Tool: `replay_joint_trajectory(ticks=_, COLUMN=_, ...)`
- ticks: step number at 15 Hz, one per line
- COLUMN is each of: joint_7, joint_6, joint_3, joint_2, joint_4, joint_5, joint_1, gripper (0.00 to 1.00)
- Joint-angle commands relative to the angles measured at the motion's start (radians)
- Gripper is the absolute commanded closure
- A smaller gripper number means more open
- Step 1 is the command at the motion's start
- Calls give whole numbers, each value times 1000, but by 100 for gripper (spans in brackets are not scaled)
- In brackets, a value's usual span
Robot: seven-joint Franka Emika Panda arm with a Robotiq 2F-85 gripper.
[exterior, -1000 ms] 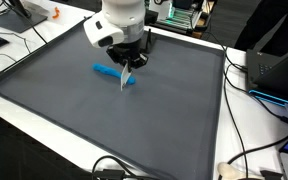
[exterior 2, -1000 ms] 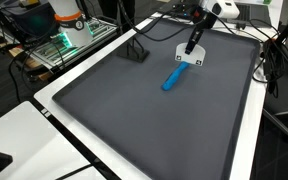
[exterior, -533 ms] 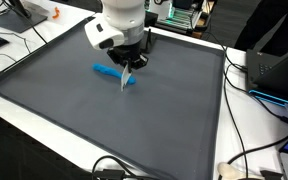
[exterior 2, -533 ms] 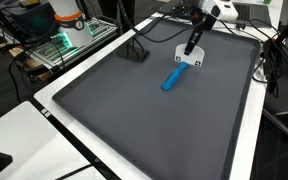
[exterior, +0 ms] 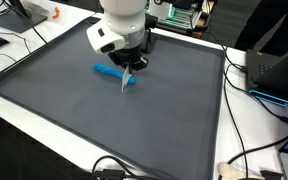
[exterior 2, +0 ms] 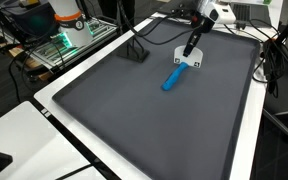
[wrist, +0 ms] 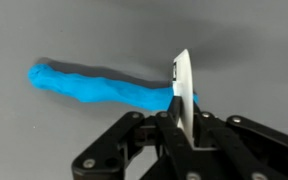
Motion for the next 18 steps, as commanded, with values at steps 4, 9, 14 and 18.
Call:
replay_joint_trajectory(ticks=4, joint_7=-37, joint_6=-30, joint_3=-2, joint_2=40, joint_4=7, joint_5=11, joint_1=1, gripper=98)
replay_joint_trajectory(ticks=9, joint_7=-89, joint_6=-76, joint_3=0, joint_2=48, joint_4=19, joint_5=6, joint_1=-2, gripper=98)
replay_joint_trajectory(ticks=14, joint_7=-122, joint_6=-161, joint_3=1, joint_2=67, joint_4=48, joint_5=7, joint_1=-2, gripper=98)
replay_joint_trajectory(ticks=18, joint_7=-131, joint_6=-230, joint_3=3, joint_2=86, joint_4=73, joint_5=5, joint_1=0, gripper=98)
